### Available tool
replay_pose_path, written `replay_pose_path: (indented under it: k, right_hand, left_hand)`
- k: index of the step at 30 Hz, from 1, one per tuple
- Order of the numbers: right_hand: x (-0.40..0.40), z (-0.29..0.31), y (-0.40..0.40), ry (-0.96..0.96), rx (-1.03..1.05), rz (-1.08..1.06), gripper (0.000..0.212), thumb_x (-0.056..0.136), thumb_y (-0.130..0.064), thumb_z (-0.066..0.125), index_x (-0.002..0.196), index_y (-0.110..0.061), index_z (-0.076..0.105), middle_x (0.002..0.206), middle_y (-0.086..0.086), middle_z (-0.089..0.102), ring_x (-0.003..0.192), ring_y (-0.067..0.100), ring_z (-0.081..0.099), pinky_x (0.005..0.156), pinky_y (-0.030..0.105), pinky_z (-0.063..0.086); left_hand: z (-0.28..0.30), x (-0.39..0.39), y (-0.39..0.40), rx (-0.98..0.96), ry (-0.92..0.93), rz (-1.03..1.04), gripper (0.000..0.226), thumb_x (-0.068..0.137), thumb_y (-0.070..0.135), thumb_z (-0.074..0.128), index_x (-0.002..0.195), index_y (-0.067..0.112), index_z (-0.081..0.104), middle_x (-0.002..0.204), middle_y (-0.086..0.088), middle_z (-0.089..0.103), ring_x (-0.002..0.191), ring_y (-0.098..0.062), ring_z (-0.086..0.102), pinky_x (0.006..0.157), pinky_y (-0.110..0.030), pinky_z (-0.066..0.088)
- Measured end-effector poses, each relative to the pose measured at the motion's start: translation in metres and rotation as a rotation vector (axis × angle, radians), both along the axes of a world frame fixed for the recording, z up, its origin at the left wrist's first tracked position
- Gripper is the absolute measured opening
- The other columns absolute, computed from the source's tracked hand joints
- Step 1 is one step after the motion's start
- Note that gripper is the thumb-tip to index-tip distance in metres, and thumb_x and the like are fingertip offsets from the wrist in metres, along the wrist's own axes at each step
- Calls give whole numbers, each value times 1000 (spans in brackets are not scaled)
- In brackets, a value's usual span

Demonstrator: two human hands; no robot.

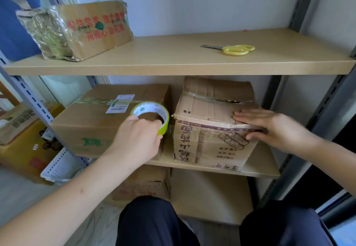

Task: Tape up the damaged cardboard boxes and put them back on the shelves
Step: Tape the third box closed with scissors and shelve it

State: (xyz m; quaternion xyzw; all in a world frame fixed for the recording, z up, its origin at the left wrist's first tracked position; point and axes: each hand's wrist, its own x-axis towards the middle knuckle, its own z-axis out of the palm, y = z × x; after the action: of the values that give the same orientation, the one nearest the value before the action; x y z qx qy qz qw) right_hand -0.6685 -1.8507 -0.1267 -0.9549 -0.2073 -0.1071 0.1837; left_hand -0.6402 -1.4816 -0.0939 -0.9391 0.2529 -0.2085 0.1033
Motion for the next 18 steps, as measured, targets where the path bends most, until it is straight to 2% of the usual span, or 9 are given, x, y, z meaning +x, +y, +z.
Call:
replay_pose_path:
  k: [2,4,10,12,14,15,16,17,18]
  right_hand:
    - [5,2,8,11,-28,15,71,80,-23,78,139,-41,44,145,-23,44,140,2,34,119,28,19]
    - [10,3,11,17,-15,33,72,79,-22,78,138,-42,43,143,-24,44,140,2,35,119,31,20]
    - [11,2,-9,30,78,83,71,72,-14,81,134,-35,54,138,-25,51,137,0,41,119,41,26]
    - [7,4,-19,-17,14,62,73,67,-3,84,130,-30,58,135,-16,57,134,7,48,117,49,24]
    - [4,13,-26,-44,-118,-13,73,66,9,82,125,-29,61,131,-9,61,130,20,53,115,55,25]
    - [2,22,-24,26,-186,-82,69,73,8,77,123,-36,60,132,-12,60,132,23,51,116,53,27]
    - [1,35,-16,130,-269,-182,57,82,-3,70,117,-45,59,131,-17,59,132,22,51,116,50,32]
    - [1,46,-3,199,-335,-263,34,89,-20,61,108,-48,60,126,-21,60,125,18,56,113,45,39]
    - [2,54,17,249,-359,-299,18,92,-38,50,104,-45,62,120,-22,63,114,10,60,107,41,44]
  left_hand:
    - [-1,10,3,32,67,131,26,97,49,52,97,24,61,78,1,67,74,-26,57,82,-32,43]
    - [-8,21,4,63,78,145,32,99,52,45,101,24,62,81,2,68,79,-25,62,89,-32,43]
    - [-13,28,-17,-14,125,66,29,97,52,49,88,26,60,74,2,62,79,-27,61,87,-35,43]
    - [-12,21,-34,-26,171,-12,33,97,51,50,78,24,53,66,5,50,72,-25,53,74,-33,43]
    - [-14,12,-52,-16,234,-85,36,98,50,49,76,21,53,64,5,46,64,-23,47,55,-28,33]
    - [-17,8,-59,-20,272,-110,37,99,48,48,79,18,57,67,3,49,64,-23,48,50,-28,29]
    - [-20,4,-66,-39,311,-126,36,100,44,47,84,15,60,72,1,53,66,-23,51,50,-29,31]
    - [-23,0,-72,-67,347,-139,35,101,40,46,88,12,62,78,-2,58,71,-24,55,53,-30,39]
    - [-26,-3,-78,-92,369,-153,33,101,35,44,91,10,63,84,-5,62,76,-26,60,60,-32,46]
